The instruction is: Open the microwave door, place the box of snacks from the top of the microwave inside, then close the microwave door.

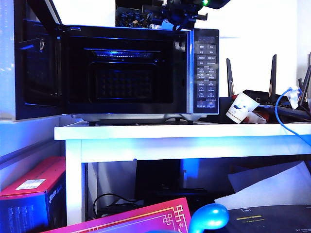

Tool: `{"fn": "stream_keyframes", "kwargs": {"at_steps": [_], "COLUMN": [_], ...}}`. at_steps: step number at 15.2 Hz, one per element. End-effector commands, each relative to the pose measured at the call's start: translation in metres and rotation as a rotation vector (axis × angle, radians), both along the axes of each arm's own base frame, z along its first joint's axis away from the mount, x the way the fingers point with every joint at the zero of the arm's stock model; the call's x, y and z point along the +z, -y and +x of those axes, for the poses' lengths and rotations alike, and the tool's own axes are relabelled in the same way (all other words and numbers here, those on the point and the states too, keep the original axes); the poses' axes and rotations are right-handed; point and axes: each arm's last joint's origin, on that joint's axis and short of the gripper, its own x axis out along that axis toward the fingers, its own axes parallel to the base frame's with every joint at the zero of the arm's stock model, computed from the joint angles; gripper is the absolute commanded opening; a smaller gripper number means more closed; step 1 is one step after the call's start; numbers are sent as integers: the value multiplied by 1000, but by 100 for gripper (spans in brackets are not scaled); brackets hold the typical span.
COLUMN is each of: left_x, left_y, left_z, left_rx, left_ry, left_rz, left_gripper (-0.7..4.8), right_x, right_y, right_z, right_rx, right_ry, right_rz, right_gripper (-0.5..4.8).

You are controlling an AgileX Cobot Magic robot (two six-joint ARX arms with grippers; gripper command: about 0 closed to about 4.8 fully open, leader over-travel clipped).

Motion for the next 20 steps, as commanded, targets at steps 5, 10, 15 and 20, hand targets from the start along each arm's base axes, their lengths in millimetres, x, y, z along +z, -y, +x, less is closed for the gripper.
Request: {"fn": "stream_keyframes", "kwargs": {"at_steps": [5, 10, 15, 20], "left_x": [3, 2, 3, 3], "left_y": [-1, -1, -1, -1], "left_z": [-2, -2, -2, -2], "left_rx": [-3, -3, -3, 0], "left_ry": [16, 15, 15, 17], "left_rz": [-2, -2, -3, -2], "left_gripper": [-6, -6, -6, -6], "right_x": [26, 60, 67, 47], "right_y": [8, 23, 22, 15], "right_z": [-17, -50, -63, -63], "right_rx": [-2, 44, 262, 478], "right_ry": [-17, -101, -112, -157], "right_rz": [-39, -156, -245, -282], "right_gripper": [211, 211, 211, 211]}}
